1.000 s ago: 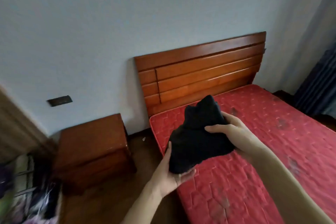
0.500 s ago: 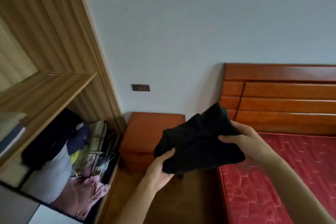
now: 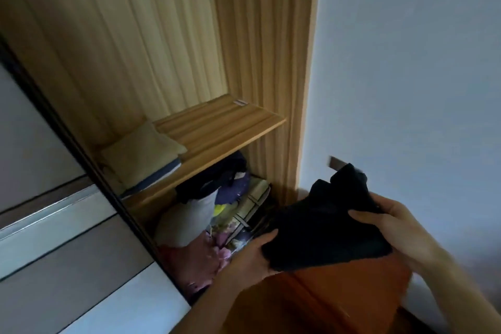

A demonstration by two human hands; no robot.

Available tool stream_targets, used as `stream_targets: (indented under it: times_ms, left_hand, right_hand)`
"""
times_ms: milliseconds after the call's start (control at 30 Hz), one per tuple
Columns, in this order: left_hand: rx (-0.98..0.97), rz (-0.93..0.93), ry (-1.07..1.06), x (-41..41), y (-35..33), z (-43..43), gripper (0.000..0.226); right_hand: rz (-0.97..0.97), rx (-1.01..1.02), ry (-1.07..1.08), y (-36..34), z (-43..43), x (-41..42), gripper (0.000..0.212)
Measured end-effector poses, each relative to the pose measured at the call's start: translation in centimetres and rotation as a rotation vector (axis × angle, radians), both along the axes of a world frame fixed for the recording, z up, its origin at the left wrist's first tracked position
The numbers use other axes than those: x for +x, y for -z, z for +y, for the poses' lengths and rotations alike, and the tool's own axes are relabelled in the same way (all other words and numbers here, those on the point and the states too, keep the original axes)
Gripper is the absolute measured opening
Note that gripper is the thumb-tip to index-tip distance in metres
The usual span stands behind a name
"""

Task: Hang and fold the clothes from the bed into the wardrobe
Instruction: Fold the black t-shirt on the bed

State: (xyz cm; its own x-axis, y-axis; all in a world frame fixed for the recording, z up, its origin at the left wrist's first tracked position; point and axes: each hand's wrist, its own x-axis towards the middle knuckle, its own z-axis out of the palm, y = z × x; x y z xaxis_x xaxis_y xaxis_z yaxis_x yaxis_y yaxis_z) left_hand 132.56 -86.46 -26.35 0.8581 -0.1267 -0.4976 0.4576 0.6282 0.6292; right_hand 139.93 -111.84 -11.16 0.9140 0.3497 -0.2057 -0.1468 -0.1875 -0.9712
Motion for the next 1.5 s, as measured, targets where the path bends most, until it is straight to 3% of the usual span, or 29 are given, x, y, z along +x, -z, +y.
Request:
stream_targets:
  times_ms: [100, 233, 367, 500, 600, 633, 733, 767, 967, 1200, 1267, 1367, 1433, 1500]
  left_hand:
    - [-0.012, 0.024, -0.097, 1.3, -1.7, 3.7, 0.046]
    - [0.094, 0.087, -0.271, 1.9, -1.8, 9.9, 0.067]
    - [0.063, 0.011, -0.451, 1.4, -2.4, 15.7, 0.045]
    - [0.158, -0.079, -0.627, 0.3, -3.1, 20.5, 0.049]
    - [0.214, -0.138, -0.76, 0.0, -2.9, 23.7, 0.052]
    - [0.241, -0.141, -0.807, 0.1, -3.1, 24.4, 0.055]
    - [0.323, -0.144, -0.945, 0.6, -3.3, 25.7, 0.065]
    - [0.345, -0.138, -0.996, 0.9, -3.4, 26.1, 0.067]
    - [0.612, -0.044, -1.289, 3.5, -4.9, 28.8, 0.07]
    - [0.74, 0.166, -1.522, 7.6, -3.5, 31.7, 0.079]
    - [0.882, 0.415, -1.494, 9.1, -3.4, 32.0, 0.079]
    - [1.173, 0.931, -1.417, 10.7, -2.8, 31.2, 0.072]
    - [1.583, 1.068, -1.266, 11.4, -2.2, 31.1, 0.065]
    - [1.958, 1.014, -0.986, 12.4, -1.6, 32.3, 0.056]
  right_hand:
    - [0.021, 0.034, -0.149, -0.7, 4.7, 4.8, 0.031]
    - [0.08, 0.064, -0.306, 0.3, 12.4, 10.1, 0.031]
    - [0.099, 0.047, -0.462, 0.9, 21.7, 14.2, 0.031]
    - [0.094, -0.007, -0.676, 0.3, 30.9, 17.3, 0.078]
    - [0.097, -0.058, -0.765, 0.0, 37.3, 19.1, 0.088]
    - [0.094, -0.087, -0.779, -0.3, 39.3, 19.6, 0.084]
    - [-0.027, -0.045, -0.929, -1.9, 45.2, 19.8, 0.041]
    - [-0.078, -0.042, -0.973, -2.4, 47.1, 20.1, 0.037]
    - [-0.336, -0.094, -1.195, -4.0, 59.5, 23.2, 0.044]
    - [-0.489, 0.022, -1.292, -1.2, 72.3, 22.7, 0.043]
    - [-0.658, -0.02, -1.224, 1.5, 74.6, 22.1, 0.045]
    - [-1.128, -0.025, -1.174, 5.1, 75.0, 21.4, 0.039]
    - [-1.35, 0.064, -1.318, 7.7, 73.7, 20.7, 0.041]
    - [-1.493, -0.037, -1.483, 9.9, 72.7, 20.0, 0.061]
